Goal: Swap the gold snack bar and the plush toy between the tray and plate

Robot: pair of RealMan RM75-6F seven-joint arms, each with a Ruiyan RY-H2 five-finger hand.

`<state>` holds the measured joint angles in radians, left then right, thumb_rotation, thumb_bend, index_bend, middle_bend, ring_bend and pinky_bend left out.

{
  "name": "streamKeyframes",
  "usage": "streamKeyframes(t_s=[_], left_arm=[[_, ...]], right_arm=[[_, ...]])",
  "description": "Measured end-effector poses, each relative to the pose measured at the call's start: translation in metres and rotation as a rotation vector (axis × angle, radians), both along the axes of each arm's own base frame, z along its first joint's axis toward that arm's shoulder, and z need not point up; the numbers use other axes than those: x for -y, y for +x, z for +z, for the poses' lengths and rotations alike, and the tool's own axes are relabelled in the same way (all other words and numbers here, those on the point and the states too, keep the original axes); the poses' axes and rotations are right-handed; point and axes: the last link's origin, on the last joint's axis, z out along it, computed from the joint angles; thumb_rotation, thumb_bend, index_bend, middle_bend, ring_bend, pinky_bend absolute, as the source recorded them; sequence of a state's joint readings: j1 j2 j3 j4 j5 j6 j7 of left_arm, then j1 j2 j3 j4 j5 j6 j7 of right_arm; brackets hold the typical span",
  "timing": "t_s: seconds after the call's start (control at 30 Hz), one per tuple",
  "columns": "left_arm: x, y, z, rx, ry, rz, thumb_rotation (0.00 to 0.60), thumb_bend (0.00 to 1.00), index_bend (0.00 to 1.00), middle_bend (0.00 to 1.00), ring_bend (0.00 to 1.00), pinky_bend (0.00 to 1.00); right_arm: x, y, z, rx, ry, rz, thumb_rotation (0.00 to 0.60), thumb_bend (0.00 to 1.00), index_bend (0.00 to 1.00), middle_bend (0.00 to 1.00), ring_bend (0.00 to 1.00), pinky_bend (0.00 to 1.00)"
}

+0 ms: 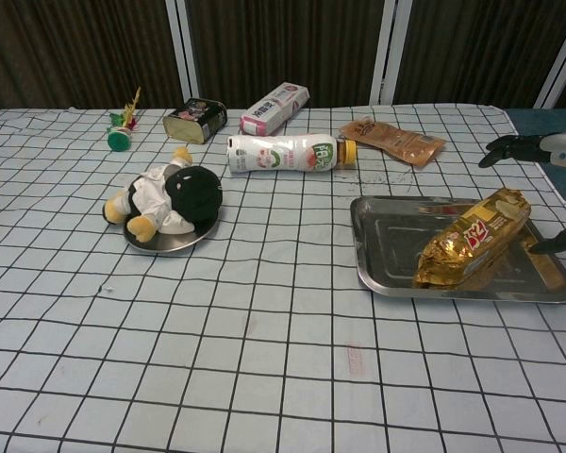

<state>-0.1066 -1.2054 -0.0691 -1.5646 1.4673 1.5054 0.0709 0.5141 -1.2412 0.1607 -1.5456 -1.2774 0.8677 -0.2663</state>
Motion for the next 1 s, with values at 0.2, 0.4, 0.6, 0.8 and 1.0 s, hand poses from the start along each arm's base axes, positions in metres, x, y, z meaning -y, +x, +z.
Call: streamKeyframes(t_s=[0.2,0.4,0.6,0.8,1.0], left_arm=[[-0.001,-0.001,0.001,0.0,0.009,0.008,0.6,0.5,0.09,0.12,0.04,0.18],[-0.001,-0.002,0.001,-0.002,0.011,0.015,0.6,0.5,0.09,0.12,0.04,0.18],[-0.001,-0.003,0.005,-0.005,0.026,0.023,0.6,0.5,0.09,0.12,0.04,0.18],[-0.001,-0.003,0.004,-0.002,0.024,0.024,0.6,0.5,0.09,0.12,0.04,0.18],[-0.001,-0.002,0.005,-0.001,0.026,0.023,0.6,0.5,0.09,0.12,0.04,0.19]], right_arm=[[0.016,0.006,-0.015,-0.028,0.048,-0.016,0.6,0.06,0.26,0.11,0.1,0.0],[0.02,0.009,-0.025,-0.059,0.075,-0.006,0.6,0.06,0.27,0.13,0.12,0.03],[0.027,0.006,-0.042,-0.062,0.113,-0.035,0.6,0.06,0.29,0.15,0.14,0.05],[0.034,0.006,-0.049,-0.078,0.09,-0.028,0.6,0.06,0.45,0.26,0.27,0.2],[0.037,0.01,-0.048,-0.079,0.001,0.04,0.6,0.1,0.79,0.55,0.59,0.54]])
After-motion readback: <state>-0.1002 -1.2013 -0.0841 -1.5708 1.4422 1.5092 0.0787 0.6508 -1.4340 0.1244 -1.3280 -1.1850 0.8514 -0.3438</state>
